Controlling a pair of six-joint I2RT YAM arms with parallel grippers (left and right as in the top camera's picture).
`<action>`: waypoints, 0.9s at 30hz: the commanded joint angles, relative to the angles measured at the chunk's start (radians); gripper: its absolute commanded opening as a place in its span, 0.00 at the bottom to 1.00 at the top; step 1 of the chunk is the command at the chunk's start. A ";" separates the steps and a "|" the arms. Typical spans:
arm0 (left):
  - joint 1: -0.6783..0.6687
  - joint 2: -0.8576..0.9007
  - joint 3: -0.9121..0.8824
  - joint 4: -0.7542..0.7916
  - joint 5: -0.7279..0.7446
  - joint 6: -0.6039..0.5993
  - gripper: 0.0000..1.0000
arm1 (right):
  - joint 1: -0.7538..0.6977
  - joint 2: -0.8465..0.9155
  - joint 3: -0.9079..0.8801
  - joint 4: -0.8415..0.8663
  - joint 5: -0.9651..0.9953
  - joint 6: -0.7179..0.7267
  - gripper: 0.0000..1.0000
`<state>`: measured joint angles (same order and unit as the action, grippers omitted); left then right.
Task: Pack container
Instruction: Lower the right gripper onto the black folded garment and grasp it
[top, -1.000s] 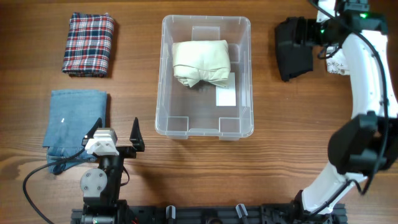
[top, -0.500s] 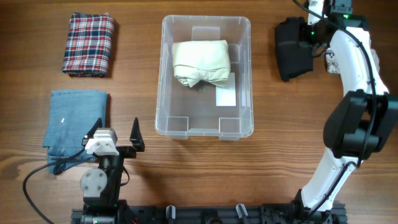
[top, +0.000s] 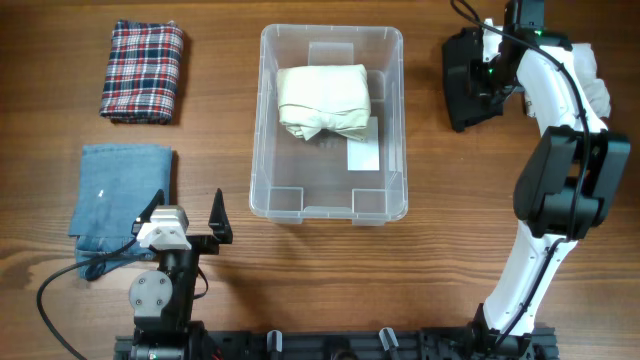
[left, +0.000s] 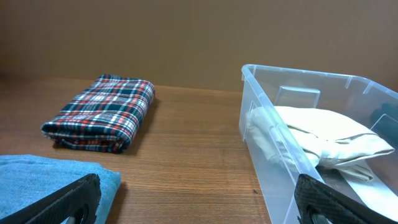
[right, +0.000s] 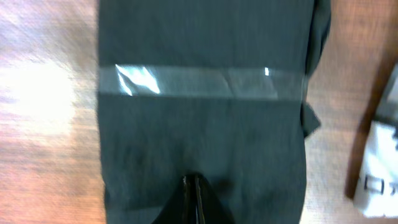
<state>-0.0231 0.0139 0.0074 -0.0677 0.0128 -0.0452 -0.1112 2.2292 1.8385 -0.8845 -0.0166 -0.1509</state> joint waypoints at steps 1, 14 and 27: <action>0.006 -0.007 -0.002 -0.006 -0.006 0.015 1.00 | 0.004 0.030 -0.008 -0.064 0.081 0.023 0.04; 0.006 -0.007 -0.002 -0.006 -0.006 0.015 1.00 | -0.093 0.030 -0.138 -0.149 0.086 0.081 0.04; 0.006 -0.007 -0.002 -0.006 -0.006 0.015 1.00 | -0.148 -0.102 -0.136 -0.145 0.241 0.229 0.04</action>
<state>-0.0231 0.0139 0.0074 -0.0677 0.0128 -0.0452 -0.2443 2.1735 1.7206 -1.0294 0.1291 0.0261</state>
